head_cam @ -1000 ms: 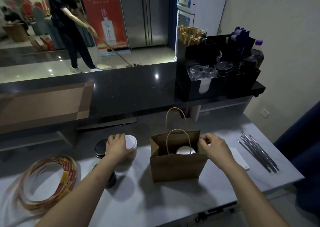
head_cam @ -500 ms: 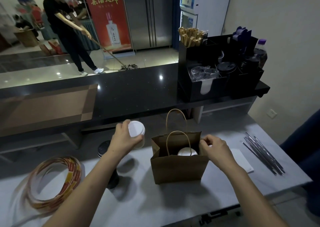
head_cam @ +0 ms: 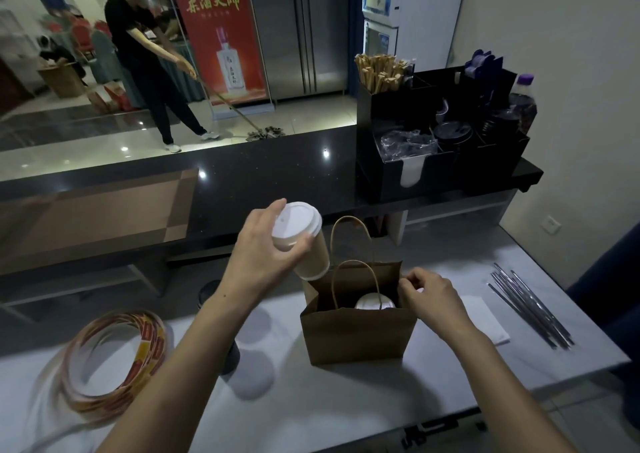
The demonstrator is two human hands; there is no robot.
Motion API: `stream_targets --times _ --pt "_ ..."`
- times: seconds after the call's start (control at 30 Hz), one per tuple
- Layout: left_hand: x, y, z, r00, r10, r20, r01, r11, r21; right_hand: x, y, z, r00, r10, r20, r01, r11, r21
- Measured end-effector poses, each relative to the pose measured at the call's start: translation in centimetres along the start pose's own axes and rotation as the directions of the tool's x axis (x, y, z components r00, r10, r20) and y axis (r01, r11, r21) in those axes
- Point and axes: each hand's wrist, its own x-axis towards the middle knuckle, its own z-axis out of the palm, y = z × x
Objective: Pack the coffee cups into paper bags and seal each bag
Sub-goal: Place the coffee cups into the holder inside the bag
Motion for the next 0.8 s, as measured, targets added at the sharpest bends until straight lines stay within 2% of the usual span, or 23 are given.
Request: stream_targets --times 0.4,0.57,0.73,0.8 --pt "-1.2 0.9 4.4 0.978 -0.021 0.209 0.022 1.0 -0.005 -0.2 0.1 -0.2 1.0 -0.016 -0.001 0.016 1.0 -0.002" --pt "-1.4 0.5 5.4 0.972 -0.068 0.225 0.07 0.998 -0.002 -0.4 0.2 -0.2 1.0 -0.016 -0.008 0.016 1.0 0.006" --pt "-1.3 0.1 5.7 0.957 -0.162 0.24 0.197 0.972 -0.13 -0.5 0.3 -0.3 1.0 -0.021 -0.011 0.021 1.0 0.002" --pt "-1.2 -0.1 5.7 0.958 -0.167 0.235 0.203 0.969 -0.139 -0.5 0.3 -0.3 1.0 -0.023 -0.008 0.023 1.0 0.004"
